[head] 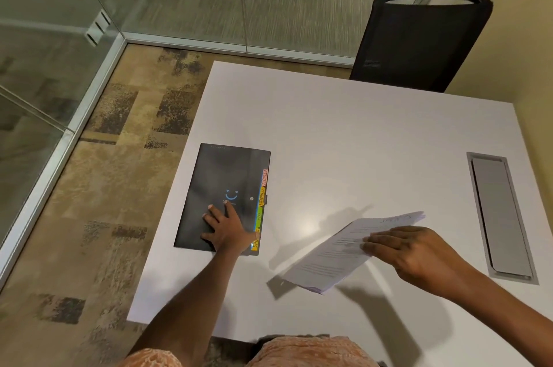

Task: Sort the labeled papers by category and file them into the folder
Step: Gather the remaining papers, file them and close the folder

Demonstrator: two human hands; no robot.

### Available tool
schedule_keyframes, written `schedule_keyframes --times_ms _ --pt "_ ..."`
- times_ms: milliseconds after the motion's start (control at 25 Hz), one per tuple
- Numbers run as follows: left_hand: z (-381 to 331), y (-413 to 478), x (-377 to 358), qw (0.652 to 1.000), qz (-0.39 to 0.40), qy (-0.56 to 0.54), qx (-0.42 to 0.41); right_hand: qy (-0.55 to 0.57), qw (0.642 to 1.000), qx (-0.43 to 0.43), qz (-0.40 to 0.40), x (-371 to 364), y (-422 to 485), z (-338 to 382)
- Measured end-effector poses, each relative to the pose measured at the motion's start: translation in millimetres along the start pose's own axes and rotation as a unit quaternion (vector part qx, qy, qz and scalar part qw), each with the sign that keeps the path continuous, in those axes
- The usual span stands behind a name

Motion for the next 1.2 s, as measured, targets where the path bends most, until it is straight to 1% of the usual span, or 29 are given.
schedule_keyframes --times_ms 200,320,600,720,880,1000,1200 --pt "0.0 -0.6 -1.0 1.0 0.014 0.001 -0.01 0.005 1.0 -0.003 -0.001 0.9 1.5 1.4" --pt "-6.8 -7.5 -0.4 0.999 0.005 0.013 -0.032 0.0 1.0 -0.001 -0.007 4.2 -0.3 1.9" --pt "-8.2 -13.4 5.6 0.998 0.028 -0.015 -0.053 -0.022 1.0 -0.022 0.003 9.9 -9.3 1.2" --pt "-8.2 -12.9 8.7 0.997 0.014 -0.025 -0.066 -0.02 0.999 -0.033 0.014 12.2 -11.7 2.7" --pt "-19.9 -29.3 23.4 0.991 -0.014 -0.087 -0.105 -0.021 0.999 -0.041 0.014 15.0 -16.9 2.7" --pt "-25.2 -39.0 37.1 0.985 -0.02 -0.107 -0.13 -0.025 0.999 -0.045 0.012 17.9 -19.7 3.3" --pt "-14.9 -43.7 59.8 0.972 -0.04 -0.172 -0.155 -0.032 0.999 -0.041 0.006 22.5 -23.7 3.4"
Point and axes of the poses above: each hand's wrist, its own y-axis towards the middle knuckle, its own x-axis out of the back of the hand, z = x × y, the point moved 6 cm from there along y, towards the middle knuckle, and after that the axes turned 6 degrees about -x, right-handed, at the moved point
